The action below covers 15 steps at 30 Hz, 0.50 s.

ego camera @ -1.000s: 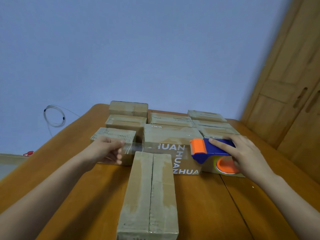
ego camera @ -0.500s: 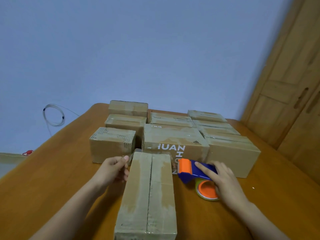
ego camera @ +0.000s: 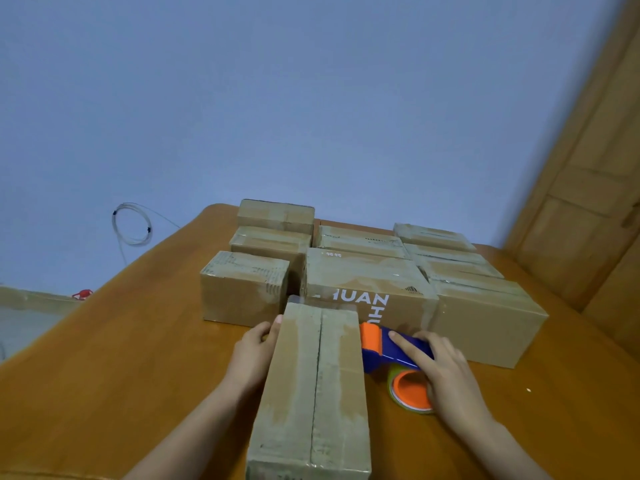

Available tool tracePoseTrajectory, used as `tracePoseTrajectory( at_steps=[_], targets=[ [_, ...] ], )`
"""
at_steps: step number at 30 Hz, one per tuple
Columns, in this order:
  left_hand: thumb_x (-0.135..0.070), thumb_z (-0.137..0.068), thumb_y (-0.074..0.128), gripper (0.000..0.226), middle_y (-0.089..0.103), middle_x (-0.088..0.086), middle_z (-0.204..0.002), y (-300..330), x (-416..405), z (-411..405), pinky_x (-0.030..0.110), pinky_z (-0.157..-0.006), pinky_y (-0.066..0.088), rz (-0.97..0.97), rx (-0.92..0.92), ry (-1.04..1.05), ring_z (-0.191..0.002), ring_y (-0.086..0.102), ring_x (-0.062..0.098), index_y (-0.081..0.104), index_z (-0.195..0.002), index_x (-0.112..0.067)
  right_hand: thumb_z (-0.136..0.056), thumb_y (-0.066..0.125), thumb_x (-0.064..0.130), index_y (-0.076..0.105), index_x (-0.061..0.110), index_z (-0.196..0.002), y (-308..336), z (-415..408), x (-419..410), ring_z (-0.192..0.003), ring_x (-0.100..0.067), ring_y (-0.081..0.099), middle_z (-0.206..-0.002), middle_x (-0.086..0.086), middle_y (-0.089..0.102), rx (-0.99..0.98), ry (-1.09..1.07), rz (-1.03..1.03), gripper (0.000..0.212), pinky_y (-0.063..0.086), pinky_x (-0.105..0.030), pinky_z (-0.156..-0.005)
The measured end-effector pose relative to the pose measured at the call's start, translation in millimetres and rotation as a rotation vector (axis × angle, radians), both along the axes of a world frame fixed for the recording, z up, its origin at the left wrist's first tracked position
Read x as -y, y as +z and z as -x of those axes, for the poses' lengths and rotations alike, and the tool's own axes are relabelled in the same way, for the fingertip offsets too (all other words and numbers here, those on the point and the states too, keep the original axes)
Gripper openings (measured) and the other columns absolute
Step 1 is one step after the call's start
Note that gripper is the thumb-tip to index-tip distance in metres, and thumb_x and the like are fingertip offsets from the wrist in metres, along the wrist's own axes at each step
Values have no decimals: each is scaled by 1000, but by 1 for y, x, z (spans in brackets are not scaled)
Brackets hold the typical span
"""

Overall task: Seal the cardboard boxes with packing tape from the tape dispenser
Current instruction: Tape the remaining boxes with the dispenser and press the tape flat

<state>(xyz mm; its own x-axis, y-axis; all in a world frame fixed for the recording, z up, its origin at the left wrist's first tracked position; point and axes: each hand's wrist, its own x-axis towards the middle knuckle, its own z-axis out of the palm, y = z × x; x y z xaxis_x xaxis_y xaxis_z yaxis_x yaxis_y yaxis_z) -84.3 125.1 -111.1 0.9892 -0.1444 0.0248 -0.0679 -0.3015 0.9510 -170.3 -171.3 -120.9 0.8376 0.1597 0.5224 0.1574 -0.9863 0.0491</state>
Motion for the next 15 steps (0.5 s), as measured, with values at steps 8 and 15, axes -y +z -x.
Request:
tracePoseTrajectory(
  at_steps=[8, 15],
  targets=[
    [-25, -99, 50, 21, 66, 12, -93, 21, -14, 0, 23, -54, 48, -65, -167, 40, -74, 62, 19, 53, -101, -5, -47, 91, 1, 43, 29, -138, 3, 9, -6, -92, -21, 53, -105, -6, 61, 62, -52, 37, 107, 51, -31, -64],
    [-55, -95, 44, 43, 60, 1, -104, 98, -13, 23, 20, -66, 48, -348, -144, -296, -86, 59, 12, 53, -110, -15, -40, 95, 7, 45, 23, -133, 3, 25, -29, -83, -29, 65, -99, -13, 65, 85, -119, 27, 107, 53, -37, -59]
  ],
)
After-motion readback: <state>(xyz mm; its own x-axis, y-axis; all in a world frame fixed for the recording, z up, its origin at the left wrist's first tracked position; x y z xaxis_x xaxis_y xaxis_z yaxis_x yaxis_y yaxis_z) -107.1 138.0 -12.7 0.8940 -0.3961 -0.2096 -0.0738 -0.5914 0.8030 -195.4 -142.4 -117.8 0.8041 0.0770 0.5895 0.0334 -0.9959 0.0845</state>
